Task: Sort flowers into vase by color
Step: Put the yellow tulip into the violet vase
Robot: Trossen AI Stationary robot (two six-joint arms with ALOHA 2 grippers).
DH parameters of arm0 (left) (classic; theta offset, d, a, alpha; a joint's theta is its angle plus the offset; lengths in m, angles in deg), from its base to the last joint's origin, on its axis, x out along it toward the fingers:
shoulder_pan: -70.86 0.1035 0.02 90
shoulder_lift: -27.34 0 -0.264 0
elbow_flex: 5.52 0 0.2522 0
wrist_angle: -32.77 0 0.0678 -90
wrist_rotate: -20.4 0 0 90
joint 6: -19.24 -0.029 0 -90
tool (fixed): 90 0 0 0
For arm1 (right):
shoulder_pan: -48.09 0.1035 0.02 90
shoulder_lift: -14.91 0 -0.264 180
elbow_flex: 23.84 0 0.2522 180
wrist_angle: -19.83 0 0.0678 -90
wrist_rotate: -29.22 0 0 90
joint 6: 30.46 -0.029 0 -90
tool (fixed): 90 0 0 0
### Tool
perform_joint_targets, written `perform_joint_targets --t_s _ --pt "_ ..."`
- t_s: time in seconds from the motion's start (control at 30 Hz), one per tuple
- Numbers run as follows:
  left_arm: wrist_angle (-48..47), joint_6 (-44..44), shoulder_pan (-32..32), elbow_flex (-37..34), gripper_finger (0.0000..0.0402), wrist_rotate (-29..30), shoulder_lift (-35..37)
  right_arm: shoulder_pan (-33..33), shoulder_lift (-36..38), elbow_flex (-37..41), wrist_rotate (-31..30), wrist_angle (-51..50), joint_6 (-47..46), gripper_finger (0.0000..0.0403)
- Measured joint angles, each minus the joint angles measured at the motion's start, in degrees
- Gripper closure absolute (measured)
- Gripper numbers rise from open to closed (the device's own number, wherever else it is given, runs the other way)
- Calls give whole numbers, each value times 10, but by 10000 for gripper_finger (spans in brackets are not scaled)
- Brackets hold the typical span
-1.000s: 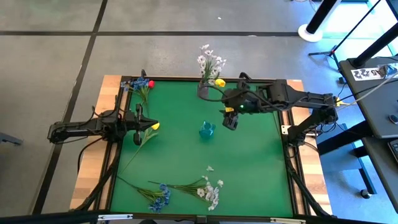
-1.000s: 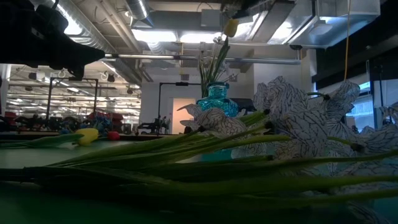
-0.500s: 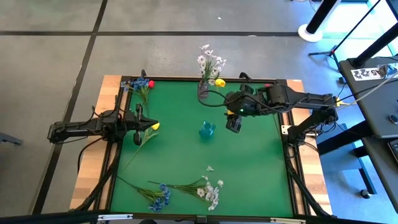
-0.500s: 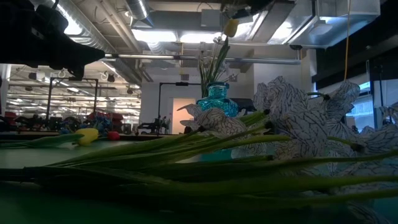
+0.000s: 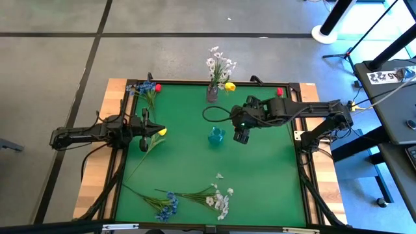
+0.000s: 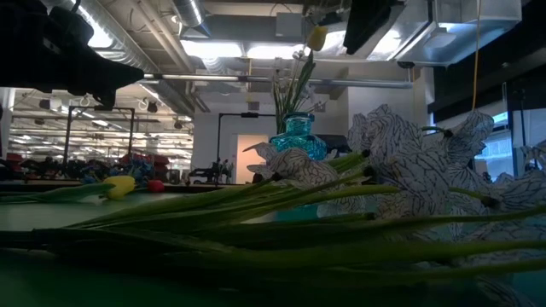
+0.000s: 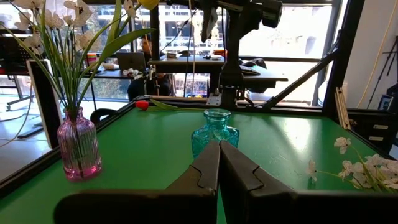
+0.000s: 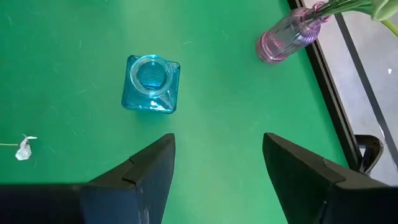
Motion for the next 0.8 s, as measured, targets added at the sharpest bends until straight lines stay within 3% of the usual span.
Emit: perform_joint_targets --t_s 0.8 --pt "0 0 0 0 401 0 0 0 2 0 24 -5 -4 159"
